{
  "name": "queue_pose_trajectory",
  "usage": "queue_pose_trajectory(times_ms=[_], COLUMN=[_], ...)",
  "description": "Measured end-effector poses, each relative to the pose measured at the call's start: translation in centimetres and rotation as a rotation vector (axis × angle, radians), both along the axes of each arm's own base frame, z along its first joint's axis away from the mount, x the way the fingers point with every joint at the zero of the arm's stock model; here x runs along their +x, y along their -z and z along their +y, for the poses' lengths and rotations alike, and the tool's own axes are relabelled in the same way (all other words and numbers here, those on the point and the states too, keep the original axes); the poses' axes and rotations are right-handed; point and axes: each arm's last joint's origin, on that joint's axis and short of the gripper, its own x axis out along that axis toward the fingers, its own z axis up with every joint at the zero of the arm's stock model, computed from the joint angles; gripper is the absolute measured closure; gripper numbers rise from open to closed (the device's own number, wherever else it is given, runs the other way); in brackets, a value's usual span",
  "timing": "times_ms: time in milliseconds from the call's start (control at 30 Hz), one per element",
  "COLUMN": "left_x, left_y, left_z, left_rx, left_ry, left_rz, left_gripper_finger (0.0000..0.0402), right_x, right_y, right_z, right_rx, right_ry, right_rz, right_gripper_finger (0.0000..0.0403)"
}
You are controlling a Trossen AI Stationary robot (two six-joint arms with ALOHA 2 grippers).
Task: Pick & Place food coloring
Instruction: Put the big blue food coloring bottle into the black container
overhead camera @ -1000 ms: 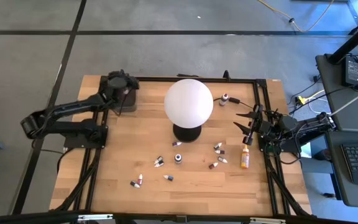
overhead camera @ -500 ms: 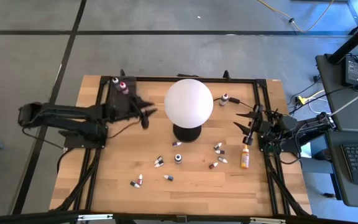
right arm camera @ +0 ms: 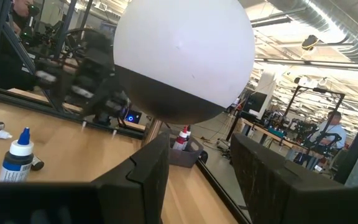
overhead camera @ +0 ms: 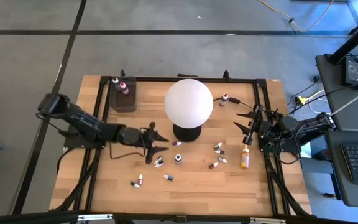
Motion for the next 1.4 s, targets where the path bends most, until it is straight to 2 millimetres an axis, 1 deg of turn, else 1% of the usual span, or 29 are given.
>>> queue_pose_trajectory(times_ms=[133, 300, 433, 533, 800, 1067, 1200, 1400], left_x=[0.9, 1.6, 2.0, 2.4, 4.5, 4.8, 4.8, 4.8], left_y=[1.6, 3.8, 5.1, 5.6, 6.2, 6.1, 6.1, 6.2], left_z=[-1.4, -2.0, -2.2, -2.3, -3.0, -3.1, -3.0, -3.0], left_rx=[0.013, -0.007, -0.072, -0.079, 0.015, 0.026, 0.027, 0.042], left_ry=[0.035, 0.003, 0.008, 0.002, 0.028, 0.028, 0.025, 0.006], left_rz=[-0.037, -0.028, -0.023, -0.021, -0.025, -0.028, -0.027, -0.027], left_gripper_finger=[0.0198, 0.0151, 0.0138, 0.0138, 0.0137, 0.0138, 0.0151, 0.0189], right_x=[0.0, 0.0, 0.0, 0.0, 0.0, 0.0, 0.0, 0.0], right_y=[0.0, 0.0, 0.0, 0.0, 0.0, 0.0, 0.0, 0.0], right_z=[0.0, 0.0, 0.0, 0.0, 0.0, 0.0, 0.0, 0.0], right_rx=[0.0, 0.0, 0.0, 0.0, 0.0, 0.001, 0.001, 0.001], right_ry=[0.0, 0.0, 0.0, 0.0, 0.0, 0.0, 0.0, 0.0], right_rz=[0.0, -0.001, 0.0, -0.001, 0.0, 0.0, 0.0, 0.0], right_gripper_finger=[0.023, 0.023, 0.023, 0.023, 0.023, 0.023, 0.023, 0.023])
